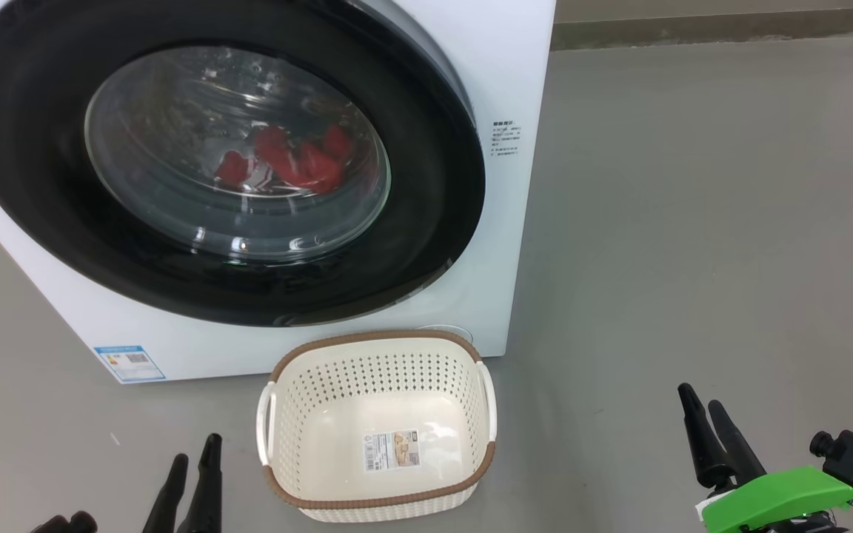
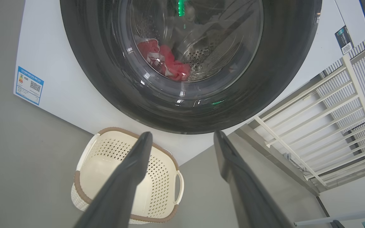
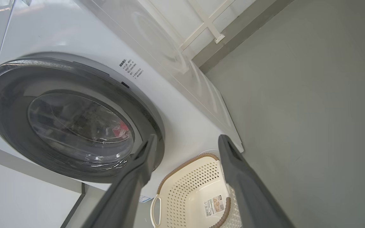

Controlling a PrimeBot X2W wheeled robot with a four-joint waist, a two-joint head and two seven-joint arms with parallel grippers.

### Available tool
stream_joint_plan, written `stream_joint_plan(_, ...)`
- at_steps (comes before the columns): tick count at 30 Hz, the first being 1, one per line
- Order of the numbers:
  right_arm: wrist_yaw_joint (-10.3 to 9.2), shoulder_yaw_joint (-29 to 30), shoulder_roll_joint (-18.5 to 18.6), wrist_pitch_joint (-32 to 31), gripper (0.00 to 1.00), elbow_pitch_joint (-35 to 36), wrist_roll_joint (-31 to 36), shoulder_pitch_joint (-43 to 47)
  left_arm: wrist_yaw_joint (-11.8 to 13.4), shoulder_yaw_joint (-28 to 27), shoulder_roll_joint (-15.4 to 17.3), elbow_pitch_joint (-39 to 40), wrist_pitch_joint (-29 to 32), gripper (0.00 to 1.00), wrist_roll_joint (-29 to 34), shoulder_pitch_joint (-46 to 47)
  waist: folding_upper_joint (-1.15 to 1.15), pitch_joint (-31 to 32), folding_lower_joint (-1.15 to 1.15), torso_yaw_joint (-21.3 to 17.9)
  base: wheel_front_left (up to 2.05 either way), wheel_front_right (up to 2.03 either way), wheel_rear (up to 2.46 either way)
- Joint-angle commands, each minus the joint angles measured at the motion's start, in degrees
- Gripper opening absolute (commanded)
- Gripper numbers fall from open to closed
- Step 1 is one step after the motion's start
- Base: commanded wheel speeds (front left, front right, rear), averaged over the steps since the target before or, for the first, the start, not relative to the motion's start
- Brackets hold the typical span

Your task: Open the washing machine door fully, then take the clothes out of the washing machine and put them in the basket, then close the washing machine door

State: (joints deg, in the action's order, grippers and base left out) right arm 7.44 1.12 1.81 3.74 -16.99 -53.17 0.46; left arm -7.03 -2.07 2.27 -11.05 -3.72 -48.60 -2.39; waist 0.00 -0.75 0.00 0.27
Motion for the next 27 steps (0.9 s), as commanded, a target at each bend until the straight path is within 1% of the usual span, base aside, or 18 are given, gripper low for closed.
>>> stream_joint_plan(1, 0.03, -0.7, 0.5, 0.7, 1.00, 1.8, 1.5, -0.5, 0.0, -0.9, 0.8, 2.0, -0.7, 1.00, 1.8, 0.7, 0.00, 0.0, 0.00, 0.0, 0.00, 0.00, 0.00)
stream_joint_plan(15, 0.03, -1.8, 0.5, 3.1, 1.00, 2.0, 11.3, 0.2, 0.0, -1.0, 0.9, 3.8, -3.1, 1.00, 12.2, -0.1, 0.00, -0.2, 0.00, 0.2, 0.00, 0.00, 0.00)
stream_joint_plan(27, 0.04, -1.3, 0.6, 5.1, 1.00, 2.4, 18.9, 0.6, -0.1, -1.0, 1.0, 5.5, -5.1, 1.00, 20.2, -0.7, 0.00, -0.8, 0.00, 0.1, 0.00, 0.00, 0.00)
